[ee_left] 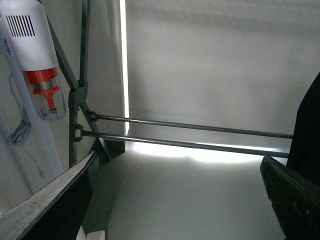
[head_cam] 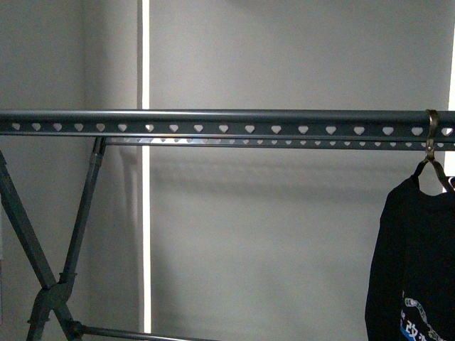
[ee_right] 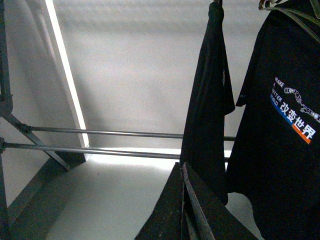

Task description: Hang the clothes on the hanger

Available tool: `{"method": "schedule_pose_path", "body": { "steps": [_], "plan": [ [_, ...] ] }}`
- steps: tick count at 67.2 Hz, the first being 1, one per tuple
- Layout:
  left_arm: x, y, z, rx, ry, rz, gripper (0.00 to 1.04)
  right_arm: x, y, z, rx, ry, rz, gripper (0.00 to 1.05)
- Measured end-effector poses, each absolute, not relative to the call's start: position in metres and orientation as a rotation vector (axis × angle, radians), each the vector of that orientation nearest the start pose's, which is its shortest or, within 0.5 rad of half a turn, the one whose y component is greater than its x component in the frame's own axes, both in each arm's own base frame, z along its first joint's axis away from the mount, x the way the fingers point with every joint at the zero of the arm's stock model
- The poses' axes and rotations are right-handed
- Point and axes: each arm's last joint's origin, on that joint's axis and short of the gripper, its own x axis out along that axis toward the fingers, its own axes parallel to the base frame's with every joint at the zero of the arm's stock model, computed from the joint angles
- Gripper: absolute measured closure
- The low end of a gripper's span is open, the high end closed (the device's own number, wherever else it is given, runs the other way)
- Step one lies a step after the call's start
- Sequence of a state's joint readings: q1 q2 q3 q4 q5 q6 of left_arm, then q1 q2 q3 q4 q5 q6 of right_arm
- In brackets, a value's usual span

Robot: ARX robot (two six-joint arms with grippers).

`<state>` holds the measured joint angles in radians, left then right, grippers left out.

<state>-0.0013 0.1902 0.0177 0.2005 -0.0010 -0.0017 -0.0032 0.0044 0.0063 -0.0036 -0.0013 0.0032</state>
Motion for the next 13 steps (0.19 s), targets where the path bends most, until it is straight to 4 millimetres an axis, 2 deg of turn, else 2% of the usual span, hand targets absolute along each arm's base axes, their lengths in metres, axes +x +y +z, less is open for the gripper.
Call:
{"method": "schedule_pose_path", "body": {
  "steps": [9, 13],
  "plan": [
    [0.1091, -0.0001, 0.1732, -0.002, -0.028, 0.000, 0.07, 0.0976, -0.0003, 0.1650, 0.003, 0.002, -0.002, 1.02],
    [0.1091, -0.0001, 0.1732, -0.002, -0.028, 0.000, 0.07, 0.0976, -0.0003, 0.1650, 0.002, 0.002, -0.002, 0.95]
  ]
}}
